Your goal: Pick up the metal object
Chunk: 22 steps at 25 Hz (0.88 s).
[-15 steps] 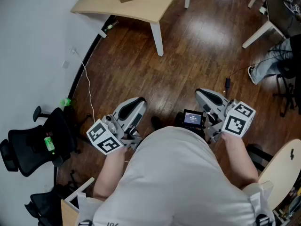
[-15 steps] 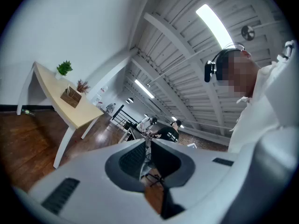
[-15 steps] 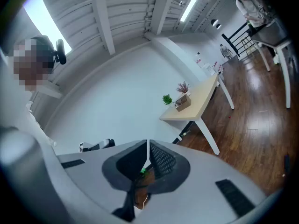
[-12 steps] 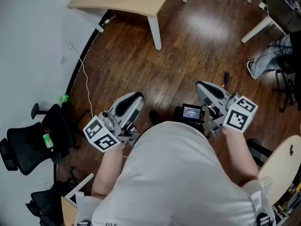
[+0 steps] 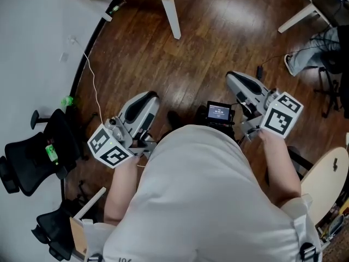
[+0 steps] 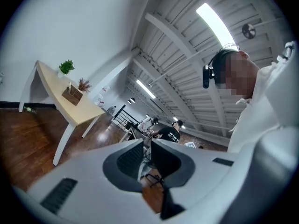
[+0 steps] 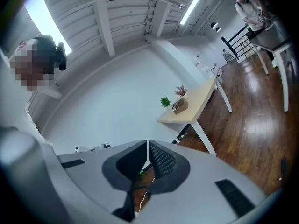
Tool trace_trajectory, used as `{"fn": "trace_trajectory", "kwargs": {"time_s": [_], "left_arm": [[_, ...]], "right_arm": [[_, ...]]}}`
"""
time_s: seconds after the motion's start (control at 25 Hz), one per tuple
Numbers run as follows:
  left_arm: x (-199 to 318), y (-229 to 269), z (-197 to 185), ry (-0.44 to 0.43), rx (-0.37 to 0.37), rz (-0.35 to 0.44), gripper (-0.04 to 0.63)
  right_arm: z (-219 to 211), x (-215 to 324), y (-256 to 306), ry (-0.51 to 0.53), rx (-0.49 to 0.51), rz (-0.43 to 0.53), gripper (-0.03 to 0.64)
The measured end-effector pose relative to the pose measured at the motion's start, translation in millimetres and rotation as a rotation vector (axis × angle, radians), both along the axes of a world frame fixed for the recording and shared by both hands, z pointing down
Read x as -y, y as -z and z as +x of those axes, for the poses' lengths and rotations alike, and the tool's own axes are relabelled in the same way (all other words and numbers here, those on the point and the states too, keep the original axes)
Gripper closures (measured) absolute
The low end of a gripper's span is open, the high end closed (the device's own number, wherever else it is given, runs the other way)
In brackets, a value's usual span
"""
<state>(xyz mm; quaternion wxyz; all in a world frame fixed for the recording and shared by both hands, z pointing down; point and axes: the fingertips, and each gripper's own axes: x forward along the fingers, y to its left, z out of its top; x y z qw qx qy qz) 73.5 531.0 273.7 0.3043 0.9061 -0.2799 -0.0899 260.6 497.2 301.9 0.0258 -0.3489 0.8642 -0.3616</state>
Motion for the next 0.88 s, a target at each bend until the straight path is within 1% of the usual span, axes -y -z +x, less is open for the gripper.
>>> {"fn": "trace_trajectory", "kwargs": {"time_s": [0.08,0.28,0.48,0.68,0.88], "left_arm": [[0.0,0.7,8.0,0.001,0.002,0.001,0.565],[-3.6,-2.3,3.4,0.009,0.003,0.0,0.565],[8.7,-2.1,41.0,0.035,0.022,-0.011,0.565],[16.8,-6.9,55.0,0.062,0.019,-0.03,0.565],[21.9,-6.8,65.2,0.087,0.018,-0.025,0.565]], "right_arm": [[5.6,1.1,-1.0,0.004,-0.001,-0.001,0.614],[-3.2,-0.8,-6.5,0.016,-0.003,-0.01,0.614],[34.4,13.3,-10.3,0.024,0.015,-0.031,0.614],[42.2,24.5,-14.4,0.057,0.016,-0.043,0.615],[50.9,36.8,-18.5,0.079,0.012,-0.042,0.615]]}}
